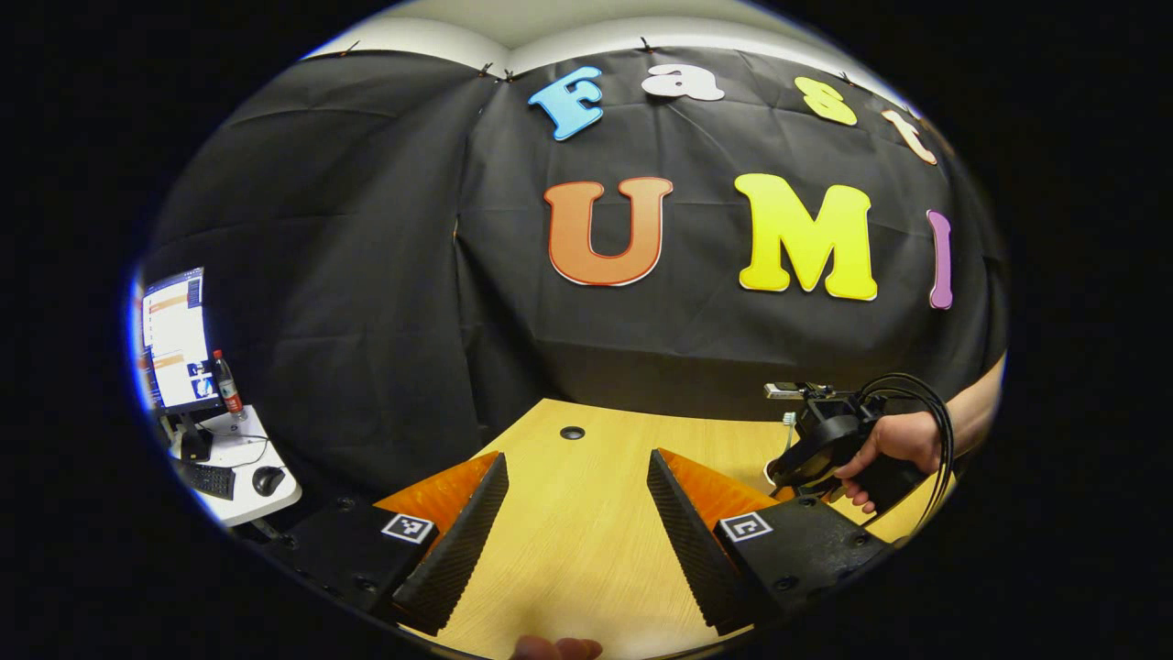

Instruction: Put the toothbrush and toothpaste on the desktop into the cup, then pick up the cup and place it on the coaster on the desktop.

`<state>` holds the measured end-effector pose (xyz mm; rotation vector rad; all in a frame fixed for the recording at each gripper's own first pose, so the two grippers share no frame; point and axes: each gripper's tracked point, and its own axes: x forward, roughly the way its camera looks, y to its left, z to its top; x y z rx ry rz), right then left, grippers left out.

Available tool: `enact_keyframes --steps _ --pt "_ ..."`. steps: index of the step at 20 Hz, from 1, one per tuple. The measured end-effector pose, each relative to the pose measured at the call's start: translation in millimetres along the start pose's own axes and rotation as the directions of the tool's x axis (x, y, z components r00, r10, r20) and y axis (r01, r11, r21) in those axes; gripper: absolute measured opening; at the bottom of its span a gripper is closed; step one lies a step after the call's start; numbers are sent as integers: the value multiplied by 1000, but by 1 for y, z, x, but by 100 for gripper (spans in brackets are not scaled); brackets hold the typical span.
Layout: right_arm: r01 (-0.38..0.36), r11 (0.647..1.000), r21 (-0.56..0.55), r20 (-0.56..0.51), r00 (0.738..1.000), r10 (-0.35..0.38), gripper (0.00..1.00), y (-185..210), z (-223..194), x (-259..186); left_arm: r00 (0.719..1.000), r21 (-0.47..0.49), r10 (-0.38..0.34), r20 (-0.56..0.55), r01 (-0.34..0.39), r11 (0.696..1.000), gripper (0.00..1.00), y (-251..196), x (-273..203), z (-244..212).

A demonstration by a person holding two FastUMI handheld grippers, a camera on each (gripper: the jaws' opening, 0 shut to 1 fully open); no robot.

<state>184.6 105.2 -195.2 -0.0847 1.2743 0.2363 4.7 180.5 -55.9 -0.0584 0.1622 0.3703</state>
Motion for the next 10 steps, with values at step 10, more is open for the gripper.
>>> enact_keyframes --steps 10 --pt "17 1000 24 -50 999 -16 25 1 2 -7 999 -11 34 -17 -35 999 97 25 -4 -4"
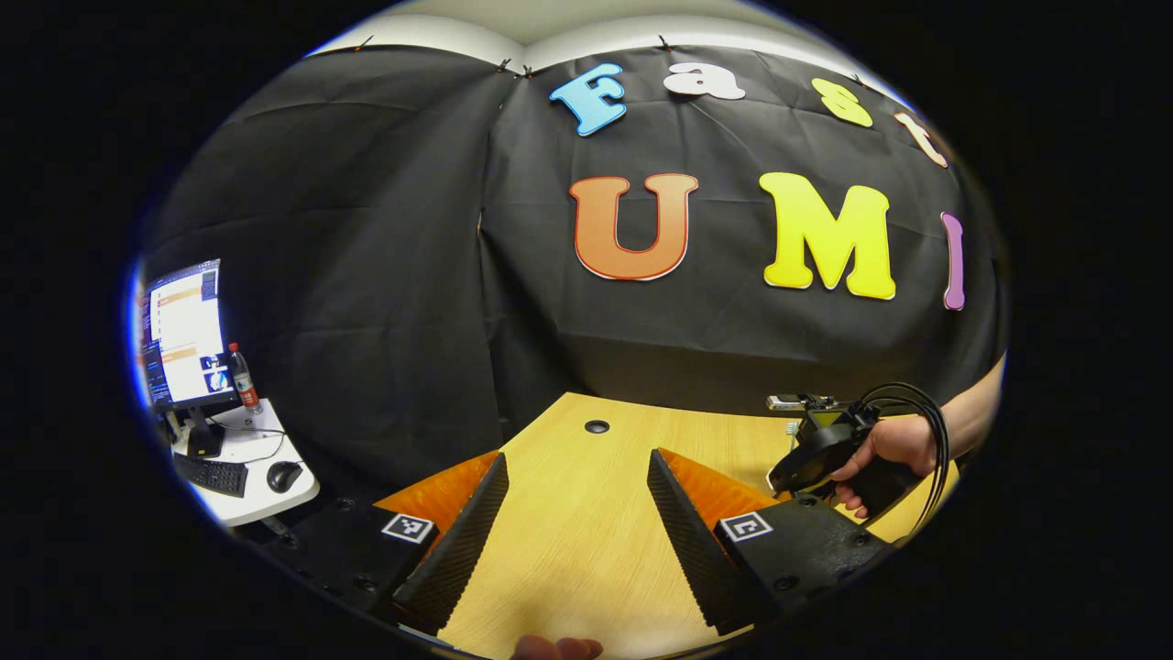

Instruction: Put the toothbrush and toothpaste on the desktop into the cup, then pick up the cup and place it on the coaster on the desktop.

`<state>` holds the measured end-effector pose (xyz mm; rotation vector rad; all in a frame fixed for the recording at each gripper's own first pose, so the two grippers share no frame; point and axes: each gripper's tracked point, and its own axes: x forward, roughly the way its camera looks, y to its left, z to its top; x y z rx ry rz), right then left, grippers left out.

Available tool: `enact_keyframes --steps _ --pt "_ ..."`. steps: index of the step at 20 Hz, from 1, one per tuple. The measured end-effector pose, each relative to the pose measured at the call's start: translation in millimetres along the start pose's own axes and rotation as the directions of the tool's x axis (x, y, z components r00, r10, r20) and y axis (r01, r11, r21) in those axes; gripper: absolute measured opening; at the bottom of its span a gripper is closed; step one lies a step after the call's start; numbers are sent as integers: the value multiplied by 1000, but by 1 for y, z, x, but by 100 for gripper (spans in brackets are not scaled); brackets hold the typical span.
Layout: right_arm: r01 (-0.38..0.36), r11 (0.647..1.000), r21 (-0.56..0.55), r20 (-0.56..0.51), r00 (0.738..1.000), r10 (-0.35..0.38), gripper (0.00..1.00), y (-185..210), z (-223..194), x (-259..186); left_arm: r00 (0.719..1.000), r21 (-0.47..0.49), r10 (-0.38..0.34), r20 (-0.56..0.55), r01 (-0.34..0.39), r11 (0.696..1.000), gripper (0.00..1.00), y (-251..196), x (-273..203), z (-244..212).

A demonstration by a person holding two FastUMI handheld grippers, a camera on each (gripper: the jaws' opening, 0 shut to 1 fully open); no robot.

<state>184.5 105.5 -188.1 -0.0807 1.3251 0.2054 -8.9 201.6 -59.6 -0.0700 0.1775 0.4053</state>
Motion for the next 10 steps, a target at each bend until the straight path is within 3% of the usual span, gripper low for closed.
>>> enact_keyframes --steps 3,4,8,10 --pt "-2 1000 20 18 1000 2 34 3 0 -4 1000 0 4 2 -4 1000 97 0 0 2" --pt "-6 1000 27 24 1000 5 46 3 -1 -5 1000 6 1 5 -1 1000 97 -1 -1 3" --pt "-27 999 39 53 998 25 75 1 -14 -27 999 26 -39 17 39 999 97 -19 -5 14" --pt "-46 997 66 94 995 40 81 -5 -20 -49 997 37 -79 27 78 996 97 -36 -7 22"
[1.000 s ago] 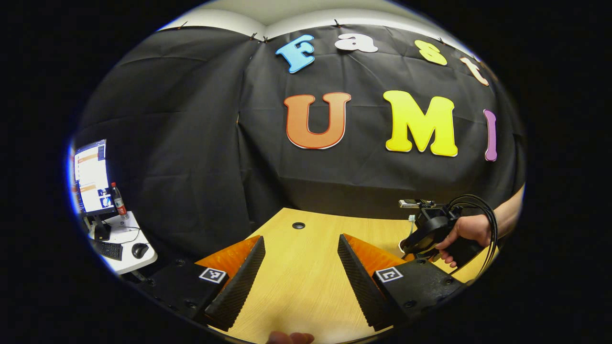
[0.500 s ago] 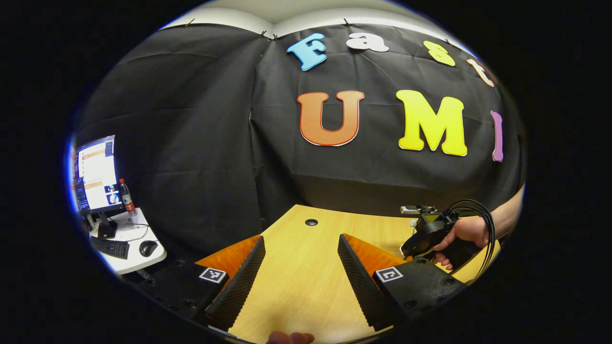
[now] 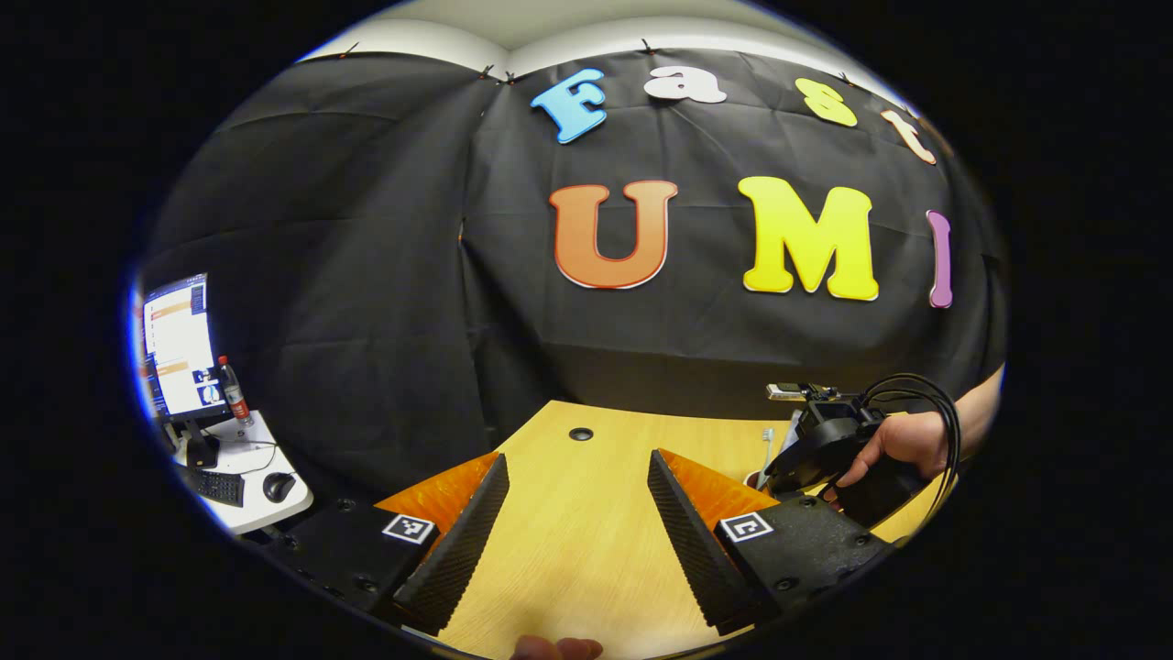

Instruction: Put the toothbrush and toothpaste on the desktop into the cup, then pick up the cup and place it on the coaster on the desktop.

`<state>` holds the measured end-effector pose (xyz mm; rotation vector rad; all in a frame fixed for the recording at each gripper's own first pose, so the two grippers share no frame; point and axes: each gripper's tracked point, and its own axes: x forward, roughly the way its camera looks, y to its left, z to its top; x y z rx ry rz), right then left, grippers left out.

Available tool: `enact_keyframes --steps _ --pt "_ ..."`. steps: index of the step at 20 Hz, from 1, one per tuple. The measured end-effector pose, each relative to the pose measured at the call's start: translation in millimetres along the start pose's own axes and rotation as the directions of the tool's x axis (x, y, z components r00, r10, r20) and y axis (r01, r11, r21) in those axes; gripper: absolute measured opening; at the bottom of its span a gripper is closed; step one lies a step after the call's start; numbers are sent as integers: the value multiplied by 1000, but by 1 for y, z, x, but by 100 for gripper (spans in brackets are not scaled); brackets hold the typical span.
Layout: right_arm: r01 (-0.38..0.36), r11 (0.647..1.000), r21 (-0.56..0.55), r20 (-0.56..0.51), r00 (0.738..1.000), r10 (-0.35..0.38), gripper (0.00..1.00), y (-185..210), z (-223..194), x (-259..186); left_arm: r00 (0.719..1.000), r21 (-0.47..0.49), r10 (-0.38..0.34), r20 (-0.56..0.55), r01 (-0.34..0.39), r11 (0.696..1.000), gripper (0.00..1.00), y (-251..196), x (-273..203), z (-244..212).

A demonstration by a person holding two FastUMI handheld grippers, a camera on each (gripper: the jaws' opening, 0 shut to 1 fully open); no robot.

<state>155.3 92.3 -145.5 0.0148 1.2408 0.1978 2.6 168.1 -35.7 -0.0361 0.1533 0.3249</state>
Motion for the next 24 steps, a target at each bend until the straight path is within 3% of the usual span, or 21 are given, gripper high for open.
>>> enact_keyframes --steps 3,6,8,10,11,13,17,18,20,22,24 --pt "-26 999 34 85 996 23 84 -21 -9 -49 996 -13 -85 18 85 996 97 -37 -1 17" --pt "-39 997 72 216 976 23 85 -58 -20 -106 986 -24 -164 38 165 986 97 -80 0 33" --pt "-36 994 104 315 949 2 84 -90 -28 -145 975 -7 -216 50 216 976 97 -107 -2 44" --pt "-25 992 124 430 902 -30 84 -120 -34 -183 963 17 -261 66 260 965 97 -132 -7 58" --pt "-16 992 128 497 866 -50 84 -134 -35 -202 956 28 -282 73 281 959 100 -142 -11 65" --pt "7 991 135 626 775 -90 87 -154 -39 -244 944 35 -318 89 316 948 97 -164 -21 78" --pt "52 989 142 819 555 -147 91 -174 -49 -311 936 43 -338 97 336 941 96 -185 -42 90" --pt "73 987 145 852 498 -162 87 -176 -52 -323 936 35 -338 99 337 941 96 -188 -47 93" --pt "102 987 124 904 399 -155 91 -174 -57 -341 934 31 -339 111 338 941 96 -191 -57 98" --pt "117 987 109 938 318 -141 87 -171 -70 -355 932 45 -337 130 334 941 96 -192 -64 104" --pt "135 985 108 955 261 -140 87 -171 -79 -366 936 40 -325 136 323 946 96 -190 -67 104"
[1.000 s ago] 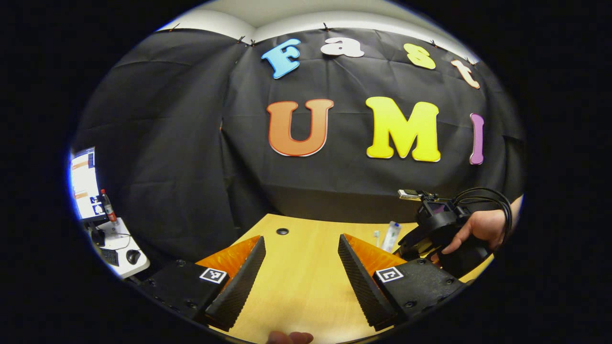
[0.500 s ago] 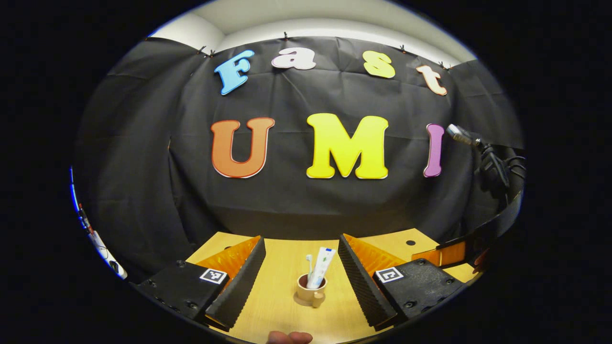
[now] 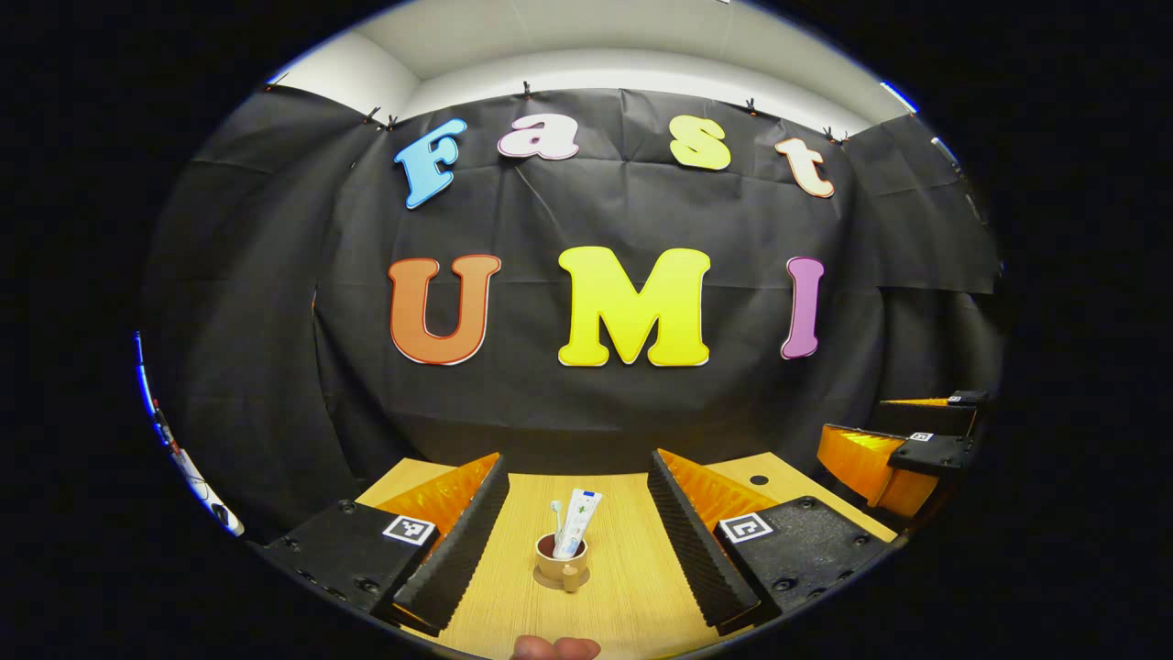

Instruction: Put the toothbrush and toothpaste on the desktop into the cup, then pick up the cup and place it on the coaster on the desktop.

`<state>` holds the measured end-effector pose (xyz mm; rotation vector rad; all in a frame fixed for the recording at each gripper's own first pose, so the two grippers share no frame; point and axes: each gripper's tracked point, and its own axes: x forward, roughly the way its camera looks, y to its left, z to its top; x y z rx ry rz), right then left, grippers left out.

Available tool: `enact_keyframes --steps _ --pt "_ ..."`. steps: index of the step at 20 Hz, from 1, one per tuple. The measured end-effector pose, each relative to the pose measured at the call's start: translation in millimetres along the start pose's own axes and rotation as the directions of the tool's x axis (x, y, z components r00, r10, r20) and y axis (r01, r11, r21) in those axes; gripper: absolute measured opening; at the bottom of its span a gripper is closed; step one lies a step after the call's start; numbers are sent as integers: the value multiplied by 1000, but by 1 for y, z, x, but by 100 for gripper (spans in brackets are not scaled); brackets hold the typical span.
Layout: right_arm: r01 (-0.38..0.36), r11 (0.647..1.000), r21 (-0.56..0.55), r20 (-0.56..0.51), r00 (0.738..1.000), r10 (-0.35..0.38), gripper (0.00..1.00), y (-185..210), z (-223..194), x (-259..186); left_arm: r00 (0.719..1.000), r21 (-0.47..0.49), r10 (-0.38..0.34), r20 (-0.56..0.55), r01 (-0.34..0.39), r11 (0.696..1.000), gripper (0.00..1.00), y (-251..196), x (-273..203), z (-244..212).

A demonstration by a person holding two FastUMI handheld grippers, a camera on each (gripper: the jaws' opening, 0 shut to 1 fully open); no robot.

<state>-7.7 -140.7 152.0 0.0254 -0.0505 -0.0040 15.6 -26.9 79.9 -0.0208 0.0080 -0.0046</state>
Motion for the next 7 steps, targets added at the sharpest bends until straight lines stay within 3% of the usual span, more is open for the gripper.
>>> enact_keyframes --steps 2,7 --pt "-4 1000 -5 34 999 4 94 3 3 -3 1000 -20 6 -5 -6 1000 96 -2 -2 0" --pt "-6 1000 -8 46 999 7 87 4 4 0 1000 -19 13 -5 -13 1000 97 -5 -2 0"
